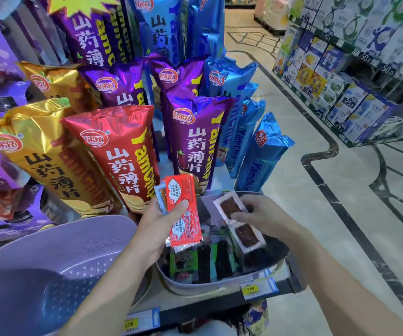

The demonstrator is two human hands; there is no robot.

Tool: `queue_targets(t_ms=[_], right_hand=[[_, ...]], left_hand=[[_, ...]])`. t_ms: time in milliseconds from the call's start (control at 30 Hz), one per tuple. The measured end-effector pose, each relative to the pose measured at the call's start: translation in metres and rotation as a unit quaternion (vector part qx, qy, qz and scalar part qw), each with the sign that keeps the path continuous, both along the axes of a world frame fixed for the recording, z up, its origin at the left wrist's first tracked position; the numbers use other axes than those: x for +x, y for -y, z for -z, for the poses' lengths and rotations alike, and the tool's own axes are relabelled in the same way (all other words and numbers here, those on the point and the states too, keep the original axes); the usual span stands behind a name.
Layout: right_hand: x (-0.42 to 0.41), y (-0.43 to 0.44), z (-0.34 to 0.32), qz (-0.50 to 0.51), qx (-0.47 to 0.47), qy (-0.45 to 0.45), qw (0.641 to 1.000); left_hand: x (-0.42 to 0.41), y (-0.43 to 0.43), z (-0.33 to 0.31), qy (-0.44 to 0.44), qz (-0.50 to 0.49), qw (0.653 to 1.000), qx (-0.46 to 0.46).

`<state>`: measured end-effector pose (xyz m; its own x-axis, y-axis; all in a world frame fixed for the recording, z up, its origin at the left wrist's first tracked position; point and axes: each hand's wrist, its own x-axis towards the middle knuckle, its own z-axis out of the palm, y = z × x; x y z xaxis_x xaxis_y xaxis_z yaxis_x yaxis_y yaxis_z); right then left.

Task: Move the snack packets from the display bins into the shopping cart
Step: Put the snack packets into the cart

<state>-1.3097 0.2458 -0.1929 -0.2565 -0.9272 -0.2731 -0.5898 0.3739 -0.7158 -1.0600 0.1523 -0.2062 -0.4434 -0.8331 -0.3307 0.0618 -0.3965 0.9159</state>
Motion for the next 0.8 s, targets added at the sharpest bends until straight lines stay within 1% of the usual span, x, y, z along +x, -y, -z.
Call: queue_targets(t_ms=[133,200,367,467,567,667,733,800], right_hand=[[-0.006,0.004,-0.026,0.011,-0.086,0.122,0.989],[-0.006,0.009,-0.031,0.007,-0.108,0.179,0.978],[0.010,0.023,-0.039,-0.042,-0.123,0.273,0.953],[0.036,0.029,-0.039,-0.074,-0.112,0.341,0.931],[0.074,0.032,-0.044,-0.115,-0.090,0.374,0.916],[0.124,0.031,-0.052,-0.154,-0.098,0.359,0.915],[0.167,0.028,-0.054,-0.166,-0.083,0.382,0.905],[0.215,0.023,-0.055,-0.177,-0.077,0.374,0.907]], left_hand=[[0.005,-0.005,-0.009,0.006,-0.052,0.999,-0.004],[0.013,-0.011,-0.014,0.006,-0.074,0.997,-0.008],[0.046,-0.039,-0.025,0.009,-0.119,0.993,-0.020],[0.074,-0.059,-0.029,0.021,-0.150,0.988,-0.023],[0.109,-0.078,-0.034,0.024,-0.185,0.982,-0.033],[0.153,-0.099,-0.036,0.010,-0.230,0.972,-0.050],[0.190,-0.117,-0.037,0.001,-0.263,0.963,-0.059],[0.232,-0.138,-0.036,-0.004,-0.292,0.954,-0.061]])
